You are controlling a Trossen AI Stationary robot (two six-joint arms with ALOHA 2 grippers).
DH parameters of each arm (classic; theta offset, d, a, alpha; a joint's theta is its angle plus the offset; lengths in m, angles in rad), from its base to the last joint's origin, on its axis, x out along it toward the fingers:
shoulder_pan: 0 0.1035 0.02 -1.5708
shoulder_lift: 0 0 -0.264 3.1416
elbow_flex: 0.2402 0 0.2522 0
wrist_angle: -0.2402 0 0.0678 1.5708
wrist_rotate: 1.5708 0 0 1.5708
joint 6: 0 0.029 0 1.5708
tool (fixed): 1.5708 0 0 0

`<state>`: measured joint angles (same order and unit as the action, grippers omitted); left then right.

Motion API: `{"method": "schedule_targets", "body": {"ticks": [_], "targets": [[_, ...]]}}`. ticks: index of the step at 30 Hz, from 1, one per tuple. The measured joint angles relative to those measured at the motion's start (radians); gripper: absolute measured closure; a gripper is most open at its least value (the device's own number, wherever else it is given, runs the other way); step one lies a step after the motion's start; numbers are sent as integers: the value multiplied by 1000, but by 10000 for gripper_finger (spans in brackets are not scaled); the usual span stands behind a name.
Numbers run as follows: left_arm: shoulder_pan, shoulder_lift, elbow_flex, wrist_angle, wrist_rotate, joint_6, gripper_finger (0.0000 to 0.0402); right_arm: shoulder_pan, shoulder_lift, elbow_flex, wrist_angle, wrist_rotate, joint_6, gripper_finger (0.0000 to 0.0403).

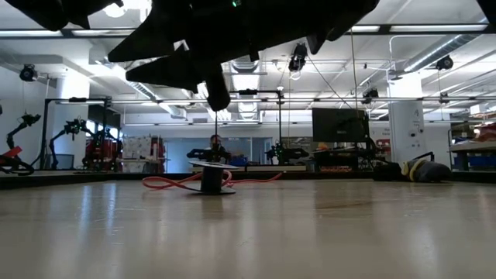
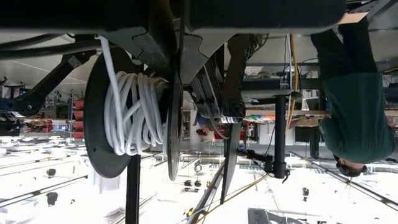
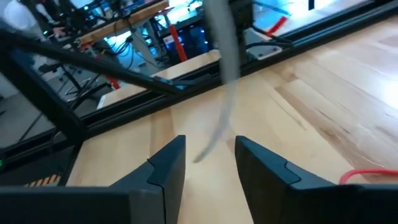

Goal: Coil cords
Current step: Coil the white wire onto the spool

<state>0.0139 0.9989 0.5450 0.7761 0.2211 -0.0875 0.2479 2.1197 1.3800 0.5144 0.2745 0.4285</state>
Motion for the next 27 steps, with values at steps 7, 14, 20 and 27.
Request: {"method": "schedule_targets", "body": {"ticks": [7, 14, 20, 27], "targets": [[0, 0, 0, 0, 0, 0, 401, -14, 0, 0, -5, 3, 29, 259], [0, 0, 0, 0, 0, 0, 401, -26, 0, 2, -5, -22, 45, 314], [0, 0, 0, 0, 0, 0, 401, -28, 0, 6, -9, -44, 42, 395], [0, -11, 0, -26, -1, -3, 401, -25, -75, 6, -208, -16, 87, 401]]}}
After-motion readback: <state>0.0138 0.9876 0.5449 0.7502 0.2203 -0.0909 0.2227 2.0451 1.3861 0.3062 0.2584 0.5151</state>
